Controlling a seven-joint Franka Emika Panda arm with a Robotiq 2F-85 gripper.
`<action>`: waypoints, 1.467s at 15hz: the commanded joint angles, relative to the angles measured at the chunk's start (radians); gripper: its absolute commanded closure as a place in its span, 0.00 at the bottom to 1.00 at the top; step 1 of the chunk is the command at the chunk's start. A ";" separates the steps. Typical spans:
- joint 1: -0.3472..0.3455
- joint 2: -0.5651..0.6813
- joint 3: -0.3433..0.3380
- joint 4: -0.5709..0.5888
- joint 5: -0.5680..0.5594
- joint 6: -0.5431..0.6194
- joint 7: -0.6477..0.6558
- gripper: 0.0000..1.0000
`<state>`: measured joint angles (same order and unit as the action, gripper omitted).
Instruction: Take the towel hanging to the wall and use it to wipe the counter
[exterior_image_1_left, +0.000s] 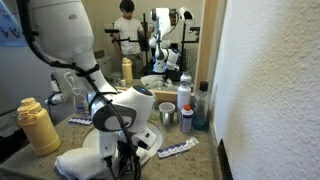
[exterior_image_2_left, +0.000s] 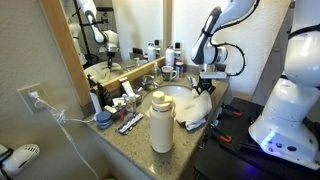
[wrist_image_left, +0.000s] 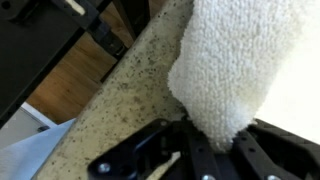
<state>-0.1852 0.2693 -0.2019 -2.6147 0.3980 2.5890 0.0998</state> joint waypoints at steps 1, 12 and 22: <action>-0.024 0.012 0.040 0.015 -0.012 -0.092 -0.046 0.97; 0.023 0.197 0.173 0.177 -0.078 -0.456 -0.221 0.97; 0.038 0.216 0.149 0.228 -0.136 -0.570 -0.182 0.97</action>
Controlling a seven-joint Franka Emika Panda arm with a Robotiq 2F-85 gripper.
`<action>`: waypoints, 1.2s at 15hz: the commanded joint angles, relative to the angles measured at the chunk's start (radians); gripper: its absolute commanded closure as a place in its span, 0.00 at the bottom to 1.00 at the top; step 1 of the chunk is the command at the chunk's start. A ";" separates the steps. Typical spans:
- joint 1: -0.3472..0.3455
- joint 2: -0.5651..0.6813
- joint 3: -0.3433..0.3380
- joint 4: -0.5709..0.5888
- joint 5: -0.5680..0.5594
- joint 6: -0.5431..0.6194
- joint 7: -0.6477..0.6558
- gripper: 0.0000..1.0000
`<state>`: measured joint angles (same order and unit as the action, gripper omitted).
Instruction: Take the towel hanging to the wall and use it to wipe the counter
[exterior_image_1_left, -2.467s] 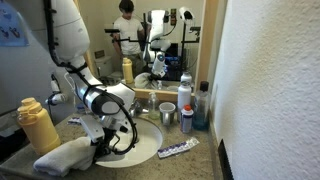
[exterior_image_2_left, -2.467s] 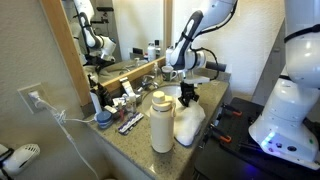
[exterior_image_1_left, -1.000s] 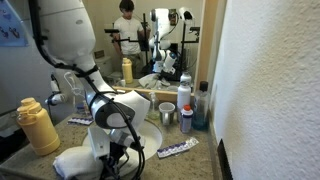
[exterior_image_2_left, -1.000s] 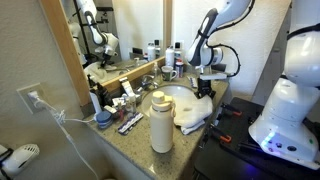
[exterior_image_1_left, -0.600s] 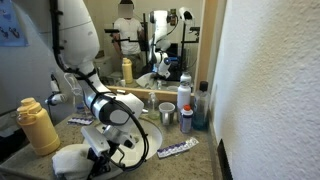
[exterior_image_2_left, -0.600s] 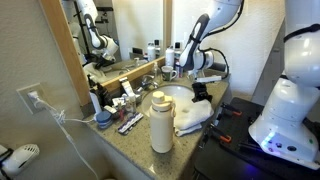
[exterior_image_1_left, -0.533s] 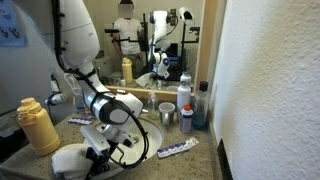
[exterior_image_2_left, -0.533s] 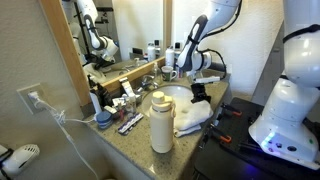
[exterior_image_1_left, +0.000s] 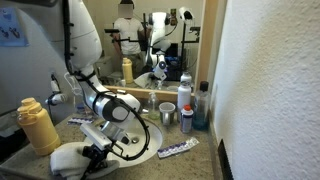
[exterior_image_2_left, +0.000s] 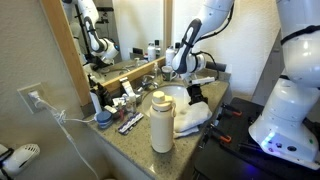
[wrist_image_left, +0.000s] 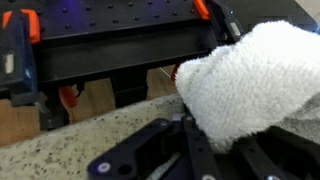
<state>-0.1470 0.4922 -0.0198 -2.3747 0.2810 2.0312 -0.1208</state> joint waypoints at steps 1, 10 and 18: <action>-0.005 -0.028 -0.047 -0.029 -0.016 -0.006 0.054 0.97; 0.003 -0.184 -0.167 -0.195 -0.016 0.281 0.231 0.97; 0.108 -0.483 -0.141 -0.456 -0.138 0.659 0.420 0.97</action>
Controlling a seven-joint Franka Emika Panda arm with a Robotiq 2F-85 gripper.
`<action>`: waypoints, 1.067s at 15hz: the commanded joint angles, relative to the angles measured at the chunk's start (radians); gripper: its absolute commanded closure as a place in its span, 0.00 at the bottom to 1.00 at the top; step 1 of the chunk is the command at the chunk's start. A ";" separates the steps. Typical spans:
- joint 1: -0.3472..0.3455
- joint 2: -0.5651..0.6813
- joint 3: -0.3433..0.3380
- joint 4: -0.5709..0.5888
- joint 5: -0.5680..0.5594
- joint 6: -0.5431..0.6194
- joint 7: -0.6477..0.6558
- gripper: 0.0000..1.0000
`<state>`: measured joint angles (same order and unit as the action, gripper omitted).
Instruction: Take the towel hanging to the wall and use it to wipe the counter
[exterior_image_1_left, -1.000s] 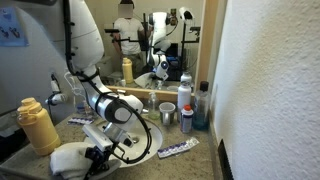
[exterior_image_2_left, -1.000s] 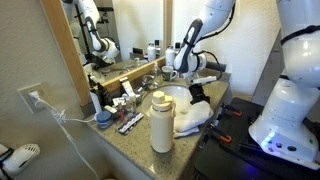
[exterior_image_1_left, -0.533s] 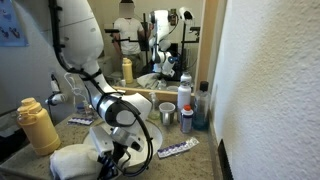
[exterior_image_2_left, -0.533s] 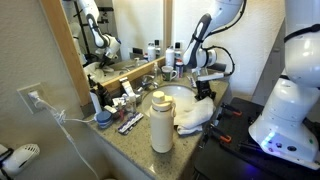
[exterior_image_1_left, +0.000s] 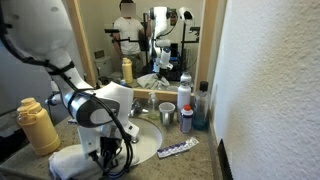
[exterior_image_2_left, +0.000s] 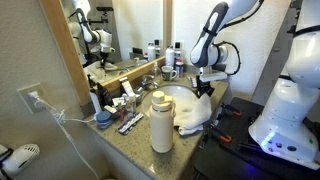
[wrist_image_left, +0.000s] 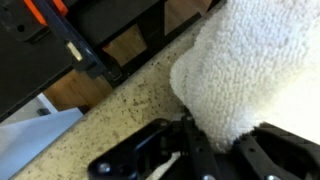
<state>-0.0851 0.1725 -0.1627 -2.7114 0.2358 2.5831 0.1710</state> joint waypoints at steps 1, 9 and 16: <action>0.063 -0.213 -0.002 -0.141 -0.157 0.132 0.201 0.97; -0.079 -0.538 0.197 -0.062 -0.678 0.064 0.794 0.97; -0.177 -0.855 0.338 -0.021 -0.640 -0.126 0.897 0.97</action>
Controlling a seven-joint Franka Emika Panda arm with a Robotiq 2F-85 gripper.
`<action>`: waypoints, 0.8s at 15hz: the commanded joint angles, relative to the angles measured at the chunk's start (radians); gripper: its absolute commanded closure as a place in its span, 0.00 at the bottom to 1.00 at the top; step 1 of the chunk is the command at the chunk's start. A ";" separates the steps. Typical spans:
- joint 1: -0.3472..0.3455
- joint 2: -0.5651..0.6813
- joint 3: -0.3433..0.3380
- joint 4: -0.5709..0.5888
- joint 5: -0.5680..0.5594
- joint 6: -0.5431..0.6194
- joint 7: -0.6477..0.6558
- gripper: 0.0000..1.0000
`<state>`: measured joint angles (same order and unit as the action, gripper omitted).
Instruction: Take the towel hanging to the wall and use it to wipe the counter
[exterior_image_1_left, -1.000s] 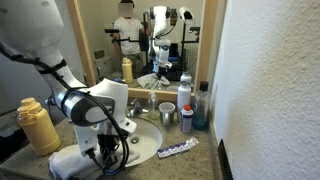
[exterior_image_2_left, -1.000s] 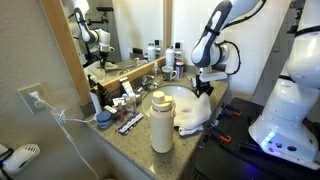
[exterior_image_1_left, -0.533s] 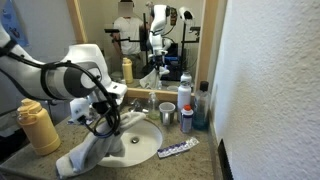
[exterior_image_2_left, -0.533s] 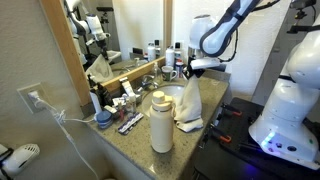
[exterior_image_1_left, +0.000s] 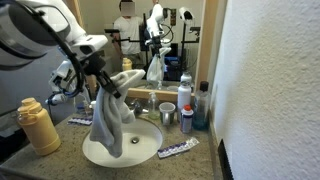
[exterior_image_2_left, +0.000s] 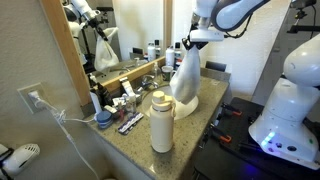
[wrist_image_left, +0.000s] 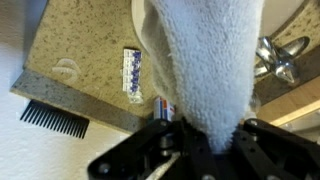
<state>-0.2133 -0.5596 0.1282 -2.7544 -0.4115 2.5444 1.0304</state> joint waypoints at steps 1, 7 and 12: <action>-0.069 -0.150 0.052 0.039 -0.001 -0.108 0.041 0.97; -0.215 -0.242 0.055 0.122 -0.037 -0.103 0.061 0.97; -0.324 -0.248 0.087 0.219 -0.074 -0.091 0.099 0.97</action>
<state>-0.4764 -0.8065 0.1732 -2.5927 -0.4356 2.4510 1.0721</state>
